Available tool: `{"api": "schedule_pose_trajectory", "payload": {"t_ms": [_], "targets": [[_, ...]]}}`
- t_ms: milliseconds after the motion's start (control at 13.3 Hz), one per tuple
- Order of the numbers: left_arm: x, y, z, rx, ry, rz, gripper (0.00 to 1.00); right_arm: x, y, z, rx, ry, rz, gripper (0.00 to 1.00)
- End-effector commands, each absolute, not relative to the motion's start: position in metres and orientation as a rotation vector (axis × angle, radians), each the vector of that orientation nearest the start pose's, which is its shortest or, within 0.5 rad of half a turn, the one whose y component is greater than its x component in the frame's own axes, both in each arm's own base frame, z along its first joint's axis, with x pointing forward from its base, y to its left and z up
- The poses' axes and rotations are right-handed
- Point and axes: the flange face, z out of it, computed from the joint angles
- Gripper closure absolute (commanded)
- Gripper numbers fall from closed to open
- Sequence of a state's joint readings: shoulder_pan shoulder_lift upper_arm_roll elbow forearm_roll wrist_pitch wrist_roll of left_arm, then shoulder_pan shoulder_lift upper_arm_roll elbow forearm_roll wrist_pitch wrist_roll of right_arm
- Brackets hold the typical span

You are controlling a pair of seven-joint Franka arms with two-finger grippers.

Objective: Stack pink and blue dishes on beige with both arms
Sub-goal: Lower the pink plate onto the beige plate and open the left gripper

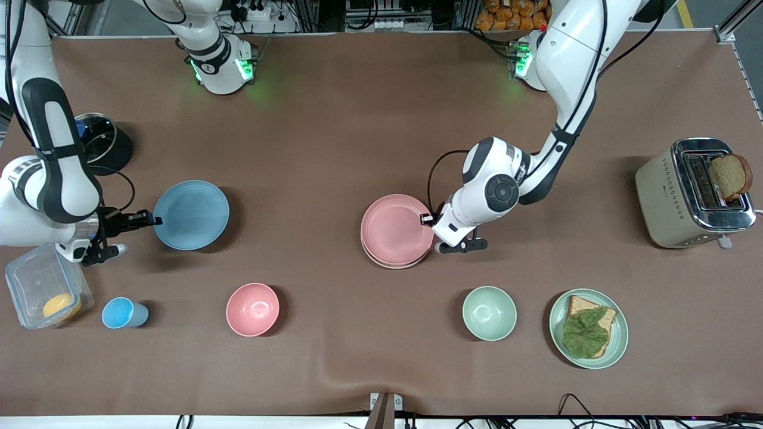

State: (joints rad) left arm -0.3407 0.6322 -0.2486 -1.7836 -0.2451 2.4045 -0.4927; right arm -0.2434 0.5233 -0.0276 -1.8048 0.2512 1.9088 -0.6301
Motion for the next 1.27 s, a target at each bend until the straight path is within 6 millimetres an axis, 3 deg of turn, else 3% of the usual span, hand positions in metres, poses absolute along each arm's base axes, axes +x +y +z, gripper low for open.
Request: {"api": "schedule_pose_trajectory", "payload": {"t_ms": [0,900,975,1125,1200], "targets": [[0.562,-0.362,0.212,-3.402,-0.212,0.238,1.00,0.592,-0.142,0.235,-2.726,-0.286,0.400,1.00],[0.561,-0.362,0.202,-3.397,-0.244,0.262,1.00,0.596,-0.133,0.235,-2.731,-0.289,0.402,1.00],[0.561,-0.361,0.202,-3.397,-0.247,0.261,0.74,0.597,-0.131,0.236,-2.732,-0.293,0.402,1.00],[0.566,-0.356,0.210,-3.401,-0.269,0.242,0.04,0.598,-0.131,0.237,-2.732,-0.293,0.400,1.00],[0.569,-0.354,0.218,-3.405,-0.263,0.217,0.00,0.598,-0.128,0.238,-2.729,-0.298,0.404,1.00]]}}
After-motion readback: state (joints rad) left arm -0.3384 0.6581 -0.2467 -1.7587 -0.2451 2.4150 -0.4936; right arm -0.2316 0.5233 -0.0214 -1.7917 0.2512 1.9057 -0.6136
